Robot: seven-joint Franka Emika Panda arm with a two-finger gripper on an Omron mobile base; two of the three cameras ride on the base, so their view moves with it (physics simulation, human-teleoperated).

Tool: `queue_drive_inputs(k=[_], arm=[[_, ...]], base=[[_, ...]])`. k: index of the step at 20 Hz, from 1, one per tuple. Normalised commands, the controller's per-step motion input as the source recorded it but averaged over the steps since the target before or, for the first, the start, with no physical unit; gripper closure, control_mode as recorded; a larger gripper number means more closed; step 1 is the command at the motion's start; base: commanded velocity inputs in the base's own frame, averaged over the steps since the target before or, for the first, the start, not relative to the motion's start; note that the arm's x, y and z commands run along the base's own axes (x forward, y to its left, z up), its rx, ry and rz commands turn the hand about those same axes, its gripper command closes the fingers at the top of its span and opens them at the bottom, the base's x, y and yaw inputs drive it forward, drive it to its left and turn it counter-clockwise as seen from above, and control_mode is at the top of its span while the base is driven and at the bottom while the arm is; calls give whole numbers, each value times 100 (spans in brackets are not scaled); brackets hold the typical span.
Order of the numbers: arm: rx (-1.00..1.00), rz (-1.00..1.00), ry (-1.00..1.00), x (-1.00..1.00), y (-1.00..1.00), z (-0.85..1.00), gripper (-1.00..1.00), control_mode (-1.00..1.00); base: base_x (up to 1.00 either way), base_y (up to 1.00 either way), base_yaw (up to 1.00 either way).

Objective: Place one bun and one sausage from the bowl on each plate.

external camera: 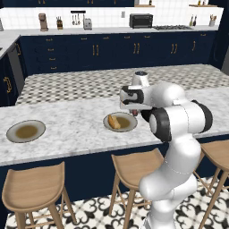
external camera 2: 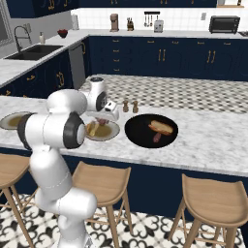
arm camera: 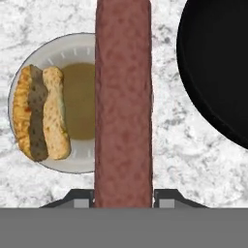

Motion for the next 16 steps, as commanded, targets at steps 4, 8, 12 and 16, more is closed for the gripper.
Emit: queue_drive_inputs(k=[4,8,12,16], arm=[[0,0,0,73,29,-16,100,-100],[0,1,3,36,28,-49,100,-100],[0,6,6,26,1,-62,100,-100],[0,7,11,11,0,-60,100,-100]], base=[[0,0,0],[0,0,0],[0,0,0],[0,0,0]])
